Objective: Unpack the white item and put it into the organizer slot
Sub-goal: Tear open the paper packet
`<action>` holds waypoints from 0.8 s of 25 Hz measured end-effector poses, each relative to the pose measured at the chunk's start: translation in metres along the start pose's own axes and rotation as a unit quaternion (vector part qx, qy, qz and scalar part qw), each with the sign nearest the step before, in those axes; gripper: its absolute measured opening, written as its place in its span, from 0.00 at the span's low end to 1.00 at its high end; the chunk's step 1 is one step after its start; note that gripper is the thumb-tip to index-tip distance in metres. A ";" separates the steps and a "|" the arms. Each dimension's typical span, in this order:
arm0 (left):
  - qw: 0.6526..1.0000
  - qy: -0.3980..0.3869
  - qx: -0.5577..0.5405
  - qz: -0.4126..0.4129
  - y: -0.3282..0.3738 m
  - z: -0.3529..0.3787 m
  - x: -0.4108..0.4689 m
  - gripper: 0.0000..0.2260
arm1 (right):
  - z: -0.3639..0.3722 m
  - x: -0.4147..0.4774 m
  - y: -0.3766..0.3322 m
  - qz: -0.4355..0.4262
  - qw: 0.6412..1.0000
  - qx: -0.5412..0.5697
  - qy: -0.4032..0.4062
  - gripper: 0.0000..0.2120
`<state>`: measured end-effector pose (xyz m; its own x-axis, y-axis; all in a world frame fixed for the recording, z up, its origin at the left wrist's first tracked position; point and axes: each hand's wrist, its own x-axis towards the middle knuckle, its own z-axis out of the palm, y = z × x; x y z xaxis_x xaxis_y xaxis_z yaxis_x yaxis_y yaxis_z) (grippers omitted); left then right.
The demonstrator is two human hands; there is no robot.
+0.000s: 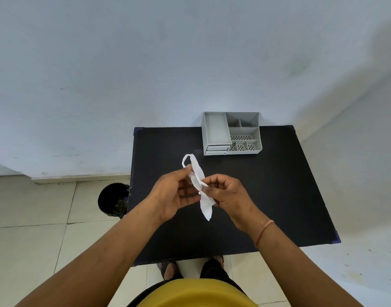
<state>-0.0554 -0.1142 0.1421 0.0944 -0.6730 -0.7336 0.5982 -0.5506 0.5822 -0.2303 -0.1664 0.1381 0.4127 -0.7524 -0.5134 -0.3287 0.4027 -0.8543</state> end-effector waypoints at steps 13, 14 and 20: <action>0.983 0.022 0.145 0.106 0.006 -0.015 -0.001 0.15 | 0.012 -0.020 -0.010 -0.256 0.851 -0.380 0.256 0.09; 0.978 0.019 0.169 0.121 0.006 -0.015 -0.001 0.15 | 0.016 -0.019 -0.017 -0.274 0.864 -0.352 0.234 0.08; 0.936 0.015 0.304 0.179 0.002 -0.011 -0.006 0.16 | 0.030 0.006 -0.027 -0.123 0.876 -0.466 -0.010 0.14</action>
<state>-0.0464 -0.1059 0.1439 0.2297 -0.8589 -0.4577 -0.0387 -0.4780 0.8775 -0.1936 -0.1663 0.1556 0.5797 -0.7437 -0.3330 -0.7751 -0.3770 -0.5071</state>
